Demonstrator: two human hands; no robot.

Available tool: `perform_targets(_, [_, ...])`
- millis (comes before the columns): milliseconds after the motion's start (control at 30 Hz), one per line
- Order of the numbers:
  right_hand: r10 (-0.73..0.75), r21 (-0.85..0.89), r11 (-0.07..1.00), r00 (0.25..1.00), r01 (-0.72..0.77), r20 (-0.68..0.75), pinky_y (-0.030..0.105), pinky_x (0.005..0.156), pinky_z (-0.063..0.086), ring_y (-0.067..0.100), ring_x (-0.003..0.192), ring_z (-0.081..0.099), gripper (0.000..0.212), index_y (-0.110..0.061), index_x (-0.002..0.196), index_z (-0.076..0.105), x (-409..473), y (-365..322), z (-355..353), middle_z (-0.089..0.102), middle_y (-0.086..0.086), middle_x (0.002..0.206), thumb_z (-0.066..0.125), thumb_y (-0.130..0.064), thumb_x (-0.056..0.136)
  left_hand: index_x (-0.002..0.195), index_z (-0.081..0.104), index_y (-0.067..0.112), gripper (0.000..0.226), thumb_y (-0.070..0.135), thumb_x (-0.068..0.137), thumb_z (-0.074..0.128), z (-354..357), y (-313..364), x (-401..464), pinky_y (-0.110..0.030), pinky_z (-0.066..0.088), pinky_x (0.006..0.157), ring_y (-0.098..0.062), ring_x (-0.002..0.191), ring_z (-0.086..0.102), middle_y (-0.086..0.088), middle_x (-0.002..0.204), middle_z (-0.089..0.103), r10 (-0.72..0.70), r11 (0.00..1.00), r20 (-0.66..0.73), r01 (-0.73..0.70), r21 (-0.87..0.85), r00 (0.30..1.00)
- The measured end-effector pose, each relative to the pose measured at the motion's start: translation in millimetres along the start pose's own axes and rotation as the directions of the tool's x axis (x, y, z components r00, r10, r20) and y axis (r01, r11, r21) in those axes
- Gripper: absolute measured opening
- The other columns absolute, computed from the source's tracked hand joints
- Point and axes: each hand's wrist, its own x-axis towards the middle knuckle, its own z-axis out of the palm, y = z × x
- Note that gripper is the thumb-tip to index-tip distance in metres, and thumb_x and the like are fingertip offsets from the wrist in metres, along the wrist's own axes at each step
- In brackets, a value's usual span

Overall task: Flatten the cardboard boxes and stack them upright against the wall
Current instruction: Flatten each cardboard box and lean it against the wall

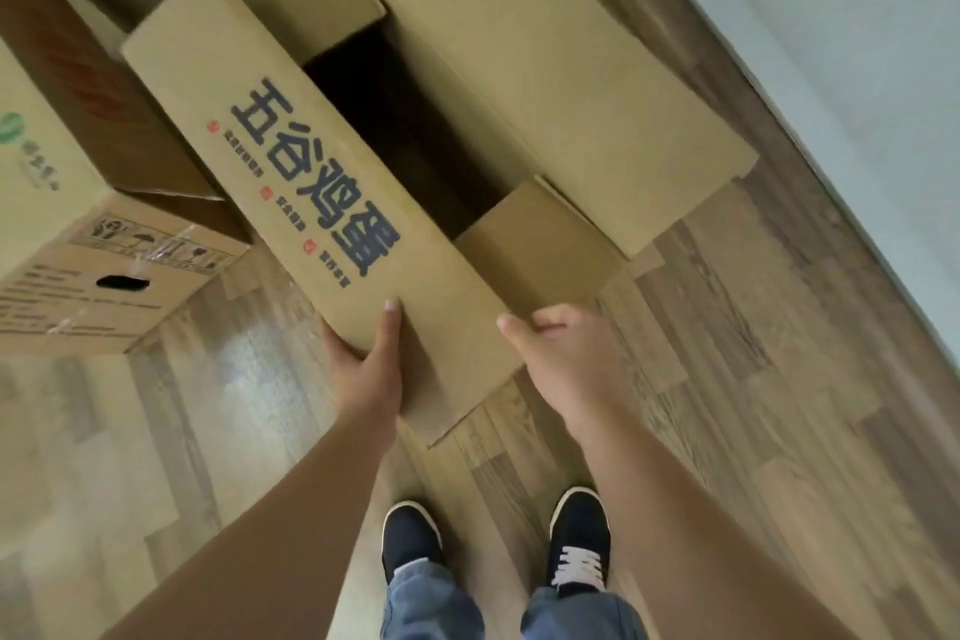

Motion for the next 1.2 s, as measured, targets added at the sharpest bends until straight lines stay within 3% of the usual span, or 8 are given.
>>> perform_targets(100, [-0.28,-0.441,0.859,0.96,0.261,0.023,0.034,0.085,0.059,0.016,0.102,0.07,0.065,-0.02,0.148,0.055,-19.9,-29.4,-24.8,0.072,-0.002,0.115,0.064,-0.059,0.097,0.159,0.023,0.046,0.084,0.056,0.09,0.069,-13.2,-6.7,-2.0,-0.061,0.042,0.113,-0.026,0.137,0.051,0.007,0.152,0.051,-0.074,0.996,-0.022,0.073,-0.057,0.997])
perform_targets(167, [-0.609,-0.494,0.724,0.782,0.481,-0.131,0.033,0.073,0.059,0.012,0.086,0.066,0.047,-0.023,0.131,0.064,-23.8,-73.1,-41.3,0.07,-0.005,0.102,0.059,-0.057,0.099,0.16,0.017,0.05,0.093,0.061,0.085,0.071,-15.6,0.7,0.5,-0.062,0.043,0.111,-0.028,0.136,0.052,0.006,0.154,0.05,-0.081,0.995,0.009,0.082,-0.059,0.997])
perform_targets(233, [-0.715,-0.542,0.659,0.658,0.521,-0.236,0.037,0.087,0.055,0.017,0.107,0.063,0.05,-0.026,0.138,0.06,-3.3,-116.1,-52.6,0.065,0.001,0.128,0.061,-0.055,0.098,0.16,0.016,0.05,0.101,0.064,0.079,0.074,-13.8,15.4,3.1,-0.061,0.044,0.111,-0.025,0.132,0.053,0.008,0.152,0.051,-0.047,0.997,0.014,0.048,-0.062,0.999])
perform_targets(367, [-0.466,-0.631,0.692,0.885,0.351,-0.019,0.055,0.125,0.022,0.033,0.16,0.02,0.099,-0.027,0.168,0.017,55.3,-169.0,-64.3,0.017,0.008,0.176,0.068,-0.063,0.092,0.155,0.031,0.044,0.104,0.068,0.068,0.083,-9.7,50.0,27.7,-0.055,0.052,0.105,-0.018,0.123,0.063,0.01,0.139,0.061,0.071,0.995,-0.071,-0.076,-0.066,0.995])
perform_targets(500, [-0.298,-0.454,0.8,0.917,0.392,0.266,0.045,0.117,0.036,0.026,0.152,0.04,0.1,-0.03,0.168,0.02,80.5,-163.8,-26.6,0.037,0.0,0.169,0.068,-0.069,0.089,0.157,0.019,0.051,0.129,0.076,0.048,0.084,-13.5,71.5,52.8,-0.059,0.051,0.103,-0.024,0.129,0.059,0.009,0.145,0.055,0.068,0.998,-0.077,-0.068,-0.001,0.995])
perform_targets(700, [-0.101,-0.41,0.899,0.984,0.155,0.149,0.057,0.117,0.04,0.035,0.15,0.041,0.136,-0.021,0.168,0.018,119.1,-126.2,-1.7,0.038,0.01,0.166,0.079,-0.083,0.064,0.148,0.033,0.035,0.124,0.055,0.046,0.1,-20.6,66.6,84.7,-0.051,0.055,0.099,-0.019,0.116,0.064,0.009,0.128,0.064,-0.03,0.998,-0.094,0.025,-0.057,0.995])
perform_targets(867, [-0.095,-0.53,0.838,0.991,0.131,0.095,0.051,0.109,0.045,0.038,0.141,0.049,0.125,-0.012,0.157,0.035,99.0,-99.9,5.5,0.045,0.015,0.155,0.085,-0.077,0.063,0.136,0.049,0.032,0.106,0.041,0.046,0.104,-37.1,45.1,76.8,-0.042,0.061,0.086,-0.015,0.107,0.071,0.008,0.119,0.071,-0.039,0.997,-0.082,0.033,-0.077,0.996])
perform_targets(1200, [0.138,-0.189,0.974,0.989,-0.126,0.053,0.049,0.097,0.054,0.024,0.119,0.064,0.119,-0.019,0.141,0.047,56.1,5.7,-21.9,0.063,-0.002,0.131,0.076,-0.094,0.052,0.144,0.043,0.031,0.092,0.035,0.067,0.094,-57.9,21.7,29.5,-0.029,0.053,0.063,-0.016,0.096,0.071,0.004,0.12,0.068,-0.077,0.981,0.122,0.053,0.188,0.99])
